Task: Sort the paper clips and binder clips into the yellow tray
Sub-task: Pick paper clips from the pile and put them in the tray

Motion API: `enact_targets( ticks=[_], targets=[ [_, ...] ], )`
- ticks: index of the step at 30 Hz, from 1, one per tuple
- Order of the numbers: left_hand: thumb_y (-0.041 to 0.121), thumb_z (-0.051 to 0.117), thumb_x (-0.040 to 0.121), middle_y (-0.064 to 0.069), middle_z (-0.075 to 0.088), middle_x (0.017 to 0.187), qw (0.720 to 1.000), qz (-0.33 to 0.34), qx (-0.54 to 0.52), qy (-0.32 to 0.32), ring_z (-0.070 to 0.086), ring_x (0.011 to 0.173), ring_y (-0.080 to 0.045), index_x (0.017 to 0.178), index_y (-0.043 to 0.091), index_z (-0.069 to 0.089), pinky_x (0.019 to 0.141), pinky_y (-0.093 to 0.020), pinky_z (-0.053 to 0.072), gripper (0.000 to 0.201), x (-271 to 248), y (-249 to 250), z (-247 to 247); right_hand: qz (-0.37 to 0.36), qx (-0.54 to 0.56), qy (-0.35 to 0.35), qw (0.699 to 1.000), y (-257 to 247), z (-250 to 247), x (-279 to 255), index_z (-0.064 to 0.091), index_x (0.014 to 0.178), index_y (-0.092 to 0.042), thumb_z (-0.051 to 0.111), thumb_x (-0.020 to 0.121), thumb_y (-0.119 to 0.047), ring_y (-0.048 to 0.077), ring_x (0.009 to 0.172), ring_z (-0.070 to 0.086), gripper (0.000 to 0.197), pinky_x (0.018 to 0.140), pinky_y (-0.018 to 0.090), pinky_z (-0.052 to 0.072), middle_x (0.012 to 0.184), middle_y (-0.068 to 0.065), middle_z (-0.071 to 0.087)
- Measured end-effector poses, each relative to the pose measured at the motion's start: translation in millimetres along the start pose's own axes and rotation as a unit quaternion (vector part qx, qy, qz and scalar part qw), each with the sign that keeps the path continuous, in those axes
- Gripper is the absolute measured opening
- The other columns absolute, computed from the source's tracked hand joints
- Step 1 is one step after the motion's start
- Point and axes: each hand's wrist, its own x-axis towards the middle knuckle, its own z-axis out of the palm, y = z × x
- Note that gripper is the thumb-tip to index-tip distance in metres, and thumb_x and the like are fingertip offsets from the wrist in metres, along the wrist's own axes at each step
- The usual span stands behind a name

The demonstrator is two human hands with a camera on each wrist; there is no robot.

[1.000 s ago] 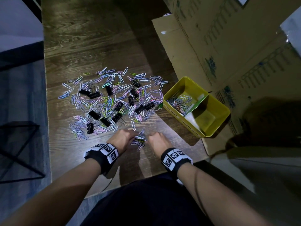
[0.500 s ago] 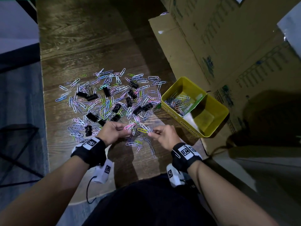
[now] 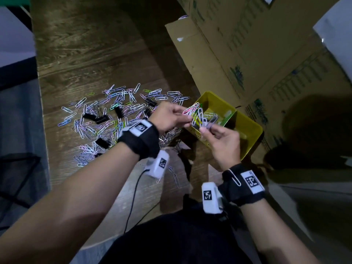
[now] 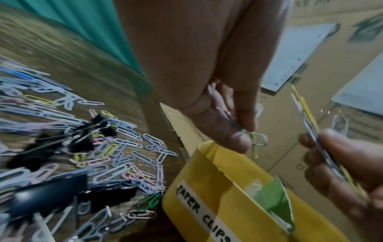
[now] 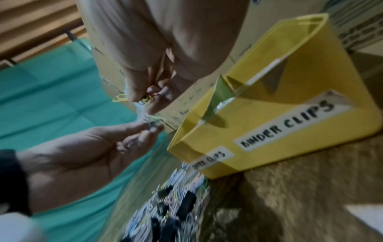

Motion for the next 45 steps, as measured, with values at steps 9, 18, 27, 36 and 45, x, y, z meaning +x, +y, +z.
enact_targets(
  ticks=[9,18,27,36,45],
  targets=[
    [0.018,0.064,0.086,-0.008,0.070,0.107,0.961,0.021,0.273,0.031,0.067,0.092,-0.019,0.116,0.009,0.064,0.090,-0.033,0.052,0.031,29,0,33,-0.045,-0.285,0.064,0.955,-6,-8,61,0.074,0.097,-0.010,0.072,0.083,-0.027,0.015,0.079,0.068,0.022,0.078,0.029,0.055,0.086,0.002,0.074],
    [0.007,0.057,0.090,-0.011,0.068,0.082,0.994,0.005,0.094,0.052,0.063,0.071,-0.020,0.092,0.007,0.065,0.063,-0.031,0.054,0.008,-10,-19,-25,0.013,-0.497,-0.099,0.862,7,9,93,0.068,0.106,-0.012,0.064,0.089,-0.032,0.022,0.081,0.067,0.027,0.069,0.031,0.056,0.100,0.012,0.070],
    [0.011,0.048,0.085,-0.006,0.062,0.102,0.791,0.106,0.596,-0.086,0.056,0.091,-0.022,0.105,0.011,0.062,0.082,-0.036,0.050,0.024,-61,-102,-63,-0.124,-0.450,-0.082,0.881,0,18,56,0.067,0.112,-0.019,0.067,0.086,-0.032,0.017,0.093,0.063,0.029,0.083,0.035,0.054,0.108,0.004,0.068],
    [0.009,0.053,0.083,-0.013,0.034,0.142,0.782,0.044,0.621,0.016,0.041,0.124,-0.029,0.136,0.021,0.033,0.100,-0.052,0.041,0.058,-52,-115,-47,-0.181,-0.466,-0.297,0.814,20,46,16,0.064,0.116,-0.011,0.054,0.093,-0.012,0.018,0.091,0.061,0.025,0.081,0.029,0.053,0.119,0.006,0.059],
    [-0.007,0.061,0.076,-0.011,0.034,0.136,0.789,0.037,0.613,-0.005,0.054,0.106,-0.028,0.136,0.019,0.038,0.082,-0.036,0.054,0.069,-10,-80,-51,-0.106,-0.581,-0.355,0.725,39,77,33,0.053,0.129,-0.006,0.052,0.087,-0.002,0.030,0.102,0.061,0.042,0.080,0.034,0.048,0.160,0.002,0.007]
  ],
)
